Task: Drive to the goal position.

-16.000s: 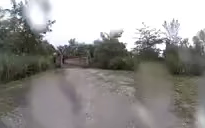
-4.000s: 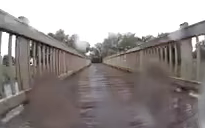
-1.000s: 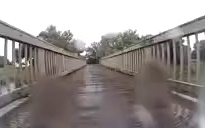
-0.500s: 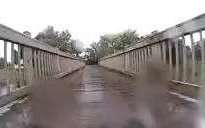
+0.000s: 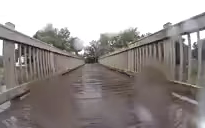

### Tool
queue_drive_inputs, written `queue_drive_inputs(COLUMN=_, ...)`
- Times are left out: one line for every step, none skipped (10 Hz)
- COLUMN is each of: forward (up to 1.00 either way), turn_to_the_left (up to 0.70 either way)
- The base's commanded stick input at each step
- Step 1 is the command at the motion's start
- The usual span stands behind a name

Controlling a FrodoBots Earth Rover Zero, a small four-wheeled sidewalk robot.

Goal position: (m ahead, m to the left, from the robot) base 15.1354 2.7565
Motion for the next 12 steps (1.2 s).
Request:
queue_drive_inputs(forward=0.85, turn_to_the_left=0.27)
queue_drive_inputs(forward=0.85, turn_to_the_left=0.17)
queue_drive_inputs(forward=0.85, turn_to_the_left=0.0)
queue_drive_inputs(forward=0.85, turn_to_the_left=0.0)
queue_drive_inputs(forward=0.85, turn_to_the_left=0.0)
queue_drive_inputs(forward=0.85, turn_to_the_left=0.0)
queue_drive_inputs(forward=0.85, turn_to_the_left=0.0)
queue_drive_inputs(forward=0.85, turn_to_the_left=0.0)
queue_drive_inputs(forward=0.85, turn_to_the_left=0.0)
queue_drive_inputs(forward=0.85, turn_to_the_left=0.0)
queue_drive_inputs(forward=0.85, turn_to_the_left=0.0)
queue_drive_inputs(forward=0.85, turn_to_the_left=0.0)
